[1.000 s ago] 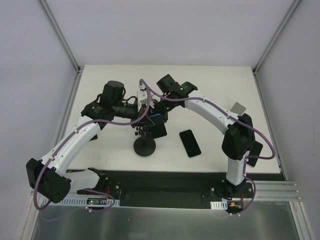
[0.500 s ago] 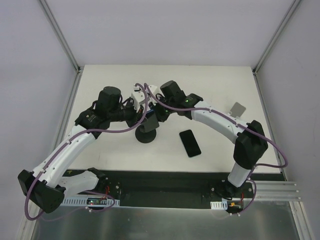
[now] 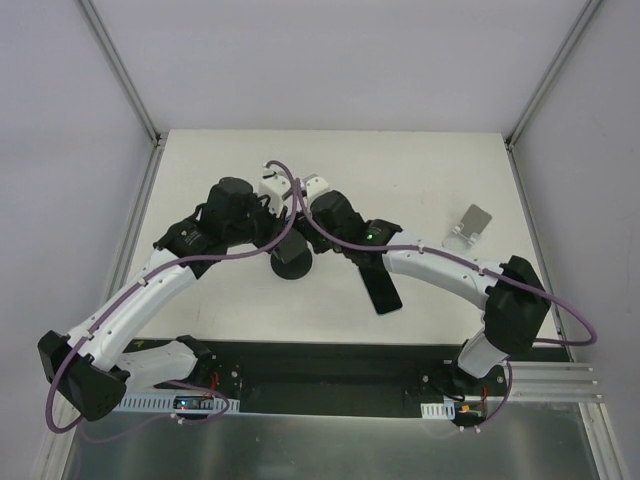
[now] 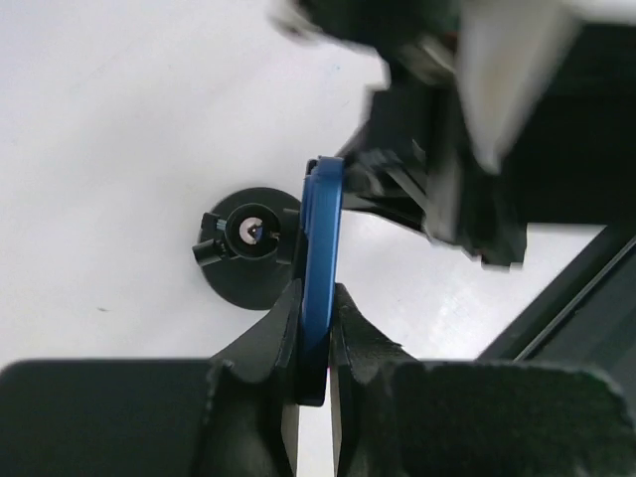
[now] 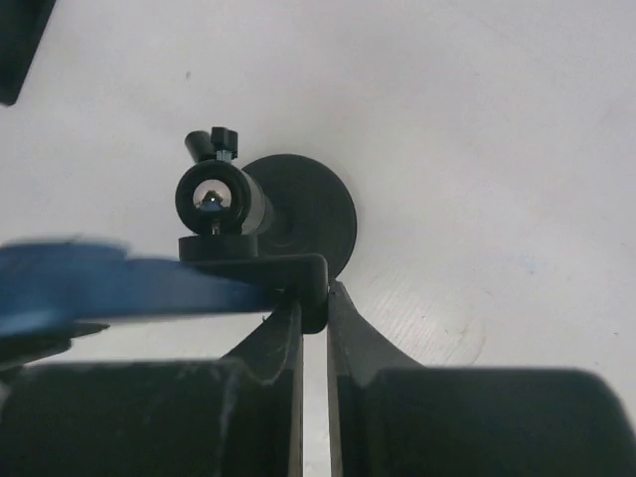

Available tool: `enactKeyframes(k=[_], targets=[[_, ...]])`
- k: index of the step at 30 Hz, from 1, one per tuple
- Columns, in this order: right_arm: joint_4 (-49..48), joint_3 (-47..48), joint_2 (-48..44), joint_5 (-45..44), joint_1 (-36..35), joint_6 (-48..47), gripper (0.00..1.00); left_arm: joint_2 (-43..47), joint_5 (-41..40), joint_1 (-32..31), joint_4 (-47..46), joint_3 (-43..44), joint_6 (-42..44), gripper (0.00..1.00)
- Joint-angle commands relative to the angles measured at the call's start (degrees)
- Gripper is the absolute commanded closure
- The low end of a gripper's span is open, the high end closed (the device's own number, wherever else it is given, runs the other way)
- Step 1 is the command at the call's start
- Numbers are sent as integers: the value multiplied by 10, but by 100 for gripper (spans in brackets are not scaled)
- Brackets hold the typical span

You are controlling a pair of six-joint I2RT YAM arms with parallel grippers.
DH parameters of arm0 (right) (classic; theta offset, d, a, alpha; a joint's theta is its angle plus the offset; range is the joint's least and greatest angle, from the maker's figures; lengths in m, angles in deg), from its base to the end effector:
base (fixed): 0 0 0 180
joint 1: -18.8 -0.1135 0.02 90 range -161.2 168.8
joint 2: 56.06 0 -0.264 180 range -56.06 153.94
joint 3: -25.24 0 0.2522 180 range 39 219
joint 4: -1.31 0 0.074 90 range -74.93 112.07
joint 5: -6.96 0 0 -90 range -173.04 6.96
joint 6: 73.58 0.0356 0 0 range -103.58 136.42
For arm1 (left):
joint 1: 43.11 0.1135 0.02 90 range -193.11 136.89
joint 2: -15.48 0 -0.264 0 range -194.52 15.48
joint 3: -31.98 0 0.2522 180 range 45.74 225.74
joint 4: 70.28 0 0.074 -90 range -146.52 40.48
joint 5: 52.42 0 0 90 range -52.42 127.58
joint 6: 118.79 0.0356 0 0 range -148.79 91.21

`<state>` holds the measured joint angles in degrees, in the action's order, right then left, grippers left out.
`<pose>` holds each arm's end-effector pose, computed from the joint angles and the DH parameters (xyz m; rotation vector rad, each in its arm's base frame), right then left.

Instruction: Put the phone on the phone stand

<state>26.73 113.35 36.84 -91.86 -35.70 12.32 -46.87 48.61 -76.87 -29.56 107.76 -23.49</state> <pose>0.2245 0.3054 0.3012 -0.9513 1.8864 0.3694 0.1954 -0.1388 0.3560 0.8076 1.9121 -0.5043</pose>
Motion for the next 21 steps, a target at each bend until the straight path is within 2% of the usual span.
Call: enactKeyframes(k=[1,3,4,6,10,13,16,19,20,21], targets=[[-96,-12,-65,-207,-60,88,100,-32,-291,22,27,0,-160,100],[-97,-24,-75,-263,-89,110,100,-43,-332,18,27,2,-181,100],[-107,-35,-80,-324,-100,115,100,-49,-352,16,27,1,-186,100],[-146,-52,-90,-338,-125,127,100,-58,-368,16,17,-1,-203,100],[-160,-43,-77,-434,-183,126,100,-68,-410,4,-8,-3,-218,100],[-153,-38,-73,-446,-212,146,100,-71,-397,4,-39,-9,-205,100],[-125,-43,-72,-420,-224,175,99,-69,-369,2,-63,-21,-189,100],[-125,-90,-107,-370,-239,181,53,-69,-328,1,-64,-26,-172,100],[-119,-103,-137,-358,-240,180,32,-66,-315,2,-72,-30,-165,100],[-118,-122,-155,-350,-240,164,28,-61,-303,2,-74,-36,-164,100]])
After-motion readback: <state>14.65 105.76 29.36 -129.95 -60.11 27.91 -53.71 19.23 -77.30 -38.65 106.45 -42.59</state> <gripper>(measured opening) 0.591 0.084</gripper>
